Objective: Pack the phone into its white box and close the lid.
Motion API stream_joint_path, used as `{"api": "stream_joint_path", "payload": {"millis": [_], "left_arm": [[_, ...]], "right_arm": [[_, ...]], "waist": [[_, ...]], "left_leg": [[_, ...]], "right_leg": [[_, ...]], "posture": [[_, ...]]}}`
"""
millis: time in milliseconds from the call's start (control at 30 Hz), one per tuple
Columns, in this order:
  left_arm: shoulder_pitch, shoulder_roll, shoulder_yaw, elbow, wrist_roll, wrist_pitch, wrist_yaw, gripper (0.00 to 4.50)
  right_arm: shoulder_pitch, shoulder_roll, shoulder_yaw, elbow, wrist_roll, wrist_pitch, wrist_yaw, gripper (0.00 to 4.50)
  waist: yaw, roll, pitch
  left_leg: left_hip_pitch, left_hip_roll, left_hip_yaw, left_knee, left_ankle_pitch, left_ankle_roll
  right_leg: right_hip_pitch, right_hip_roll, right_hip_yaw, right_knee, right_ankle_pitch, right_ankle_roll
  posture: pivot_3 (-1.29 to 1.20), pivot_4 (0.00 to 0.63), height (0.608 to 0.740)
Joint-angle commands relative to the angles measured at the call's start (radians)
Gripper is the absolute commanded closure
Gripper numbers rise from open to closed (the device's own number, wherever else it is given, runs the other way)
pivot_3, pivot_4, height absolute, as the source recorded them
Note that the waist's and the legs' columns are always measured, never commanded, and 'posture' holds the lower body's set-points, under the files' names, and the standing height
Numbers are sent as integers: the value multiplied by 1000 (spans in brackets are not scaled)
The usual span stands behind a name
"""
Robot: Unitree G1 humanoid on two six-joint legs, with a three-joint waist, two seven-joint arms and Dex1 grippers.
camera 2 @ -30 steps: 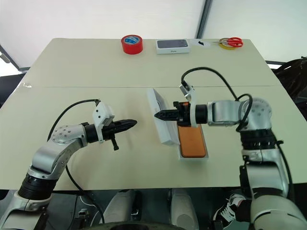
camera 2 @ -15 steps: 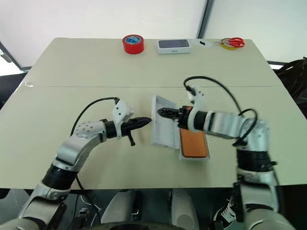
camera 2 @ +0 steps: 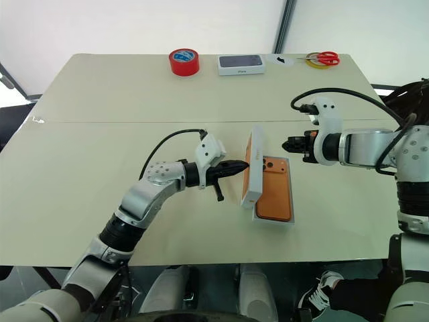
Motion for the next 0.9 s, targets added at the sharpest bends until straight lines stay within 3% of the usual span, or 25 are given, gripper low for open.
{"api": "stream_joint_path", "payload": {"millis": [33,433,567,700,900], "left_arm": [[-16,-20,-26,8,15,-27,-13,4500],[-23,-35,42,22,-18,3,4,4500],[-39,-50,58,40,-27,24,10,4500],[-63,-91,-23,86,24,-5,4,4500],[-45,-96,-6,75,16,11,9,4500]], "right_arm": [[-9,-50,35,-71,-168,-49,113,4456],[70,-117,156,-184,-609,-231,392,4456],[84,-106,156,-184,-684,-253,442,4456],[87,-78,156,-182,-746,-259,475,4456],[107,-75,143,-200,-814,-257,514,4456]], "waist": [[0,0,0],[0,0,0],[1,0,0],[2,0,0],[1,0,0]], "left_leg": [[0,0,0,0,0,0],[-1,0,0,0,0,0],[-1,0,0,0,0,0],[-1,-1,0,0,0,0],[0,-1,0,0,0,0]], "right_leg": [[0,0,0,0,0,0],[-1,-1,0,0,-1,-1],[-1,-1,0,0,-1,-1],[0,-1,0,-1,-1,-1],[-1,-1,0,0,0,0]], "posture": [[0,150,732],[0,150,732],[0,150,732],[0,150,732],[0,150,732]]}}
